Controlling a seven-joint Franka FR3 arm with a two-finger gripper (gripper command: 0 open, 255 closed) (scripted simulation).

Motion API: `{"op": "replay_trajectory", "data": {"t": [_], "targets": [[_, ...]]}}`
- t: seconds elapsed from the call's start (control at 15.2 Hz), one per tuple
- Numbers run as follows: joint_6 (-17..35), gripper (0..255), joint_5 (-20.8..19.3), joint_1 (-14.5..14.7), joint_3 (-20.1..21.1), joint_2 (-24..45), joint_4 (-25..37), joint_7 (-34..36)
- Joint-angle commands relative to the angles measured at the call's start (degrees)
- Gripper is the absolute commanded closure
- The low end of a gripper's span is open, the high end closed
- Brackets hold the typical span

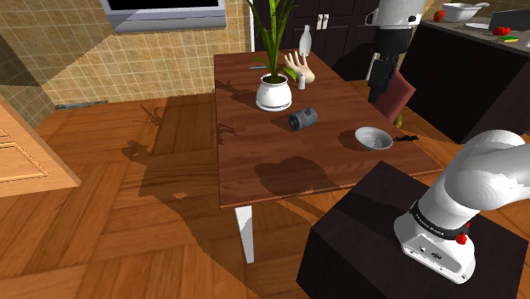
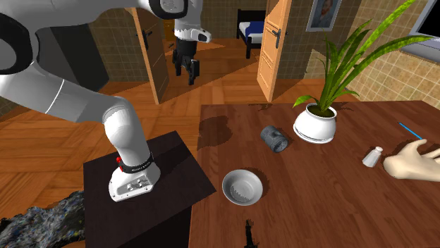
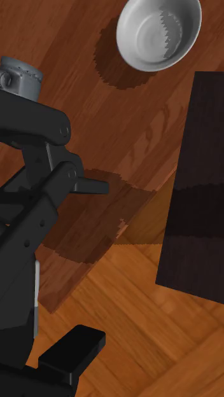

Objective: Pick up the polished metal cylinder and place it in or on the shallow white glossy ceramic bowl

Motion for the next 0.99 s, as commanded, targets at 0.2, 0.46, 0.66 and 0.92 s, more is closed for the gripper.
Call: {"op": "replay_trajectory", "data": {"t": [0.2, 0.46, 0.66, 0.92], "targets": [[4.8, 0, -0.2, -1.0, -4.8, 2.1, -1.5, -5.0], [11.0, 0, 0.6, -2.0, -11.3, 6.7, -2.2, -11.9], [15.2, 0, 2.2, -2.1, -16.1, 11.3, -1.7, -17.5], [19.8, 0, 6.1, -1.7, -22.5, 18.9, 0.4, -25.7]]}}
